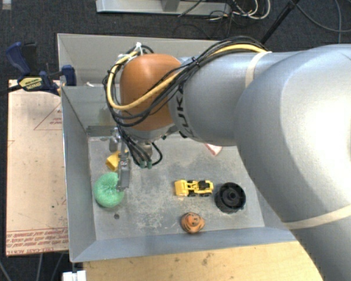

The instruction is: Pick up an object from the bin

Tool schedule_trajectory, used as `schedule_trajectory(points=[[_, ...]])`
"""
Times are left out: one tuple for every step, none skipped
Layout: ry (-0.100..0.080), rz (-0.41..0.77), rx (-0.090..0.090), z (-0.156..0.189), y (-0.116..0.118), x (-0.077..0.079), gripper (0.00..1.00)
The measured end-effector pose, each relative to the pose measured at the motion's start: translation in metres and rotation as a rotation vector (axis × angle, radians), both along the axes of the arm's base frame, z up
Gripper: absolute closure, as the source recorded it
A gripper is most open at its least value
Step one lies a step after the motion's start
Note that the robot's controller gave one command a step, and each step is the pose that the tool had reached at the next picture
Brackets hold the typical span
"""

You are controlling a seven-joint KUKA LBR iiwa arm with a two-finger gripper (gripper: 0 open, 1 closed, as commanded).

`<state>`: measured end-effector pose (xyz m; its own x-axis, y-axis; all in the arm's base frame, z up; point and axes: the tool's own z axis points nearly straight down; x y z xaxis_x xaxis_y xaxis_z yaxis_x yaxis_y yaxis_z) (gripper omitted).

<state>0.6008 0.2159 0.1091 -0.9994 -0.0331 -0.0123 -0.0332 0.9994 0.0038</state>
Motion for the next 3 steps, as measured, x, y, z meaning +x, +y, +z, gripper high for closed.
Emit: schedule_trajectory(points=[[0.005,0.092,-0.001,-0.0254,0.0029,0.0354,1.0],[0.008,0.092,-0.002,-0.0269,0.0024,0.0345,0.0],[0.008,0.092,-0.002,-0.027,0.0023,0.0344,0.0]])
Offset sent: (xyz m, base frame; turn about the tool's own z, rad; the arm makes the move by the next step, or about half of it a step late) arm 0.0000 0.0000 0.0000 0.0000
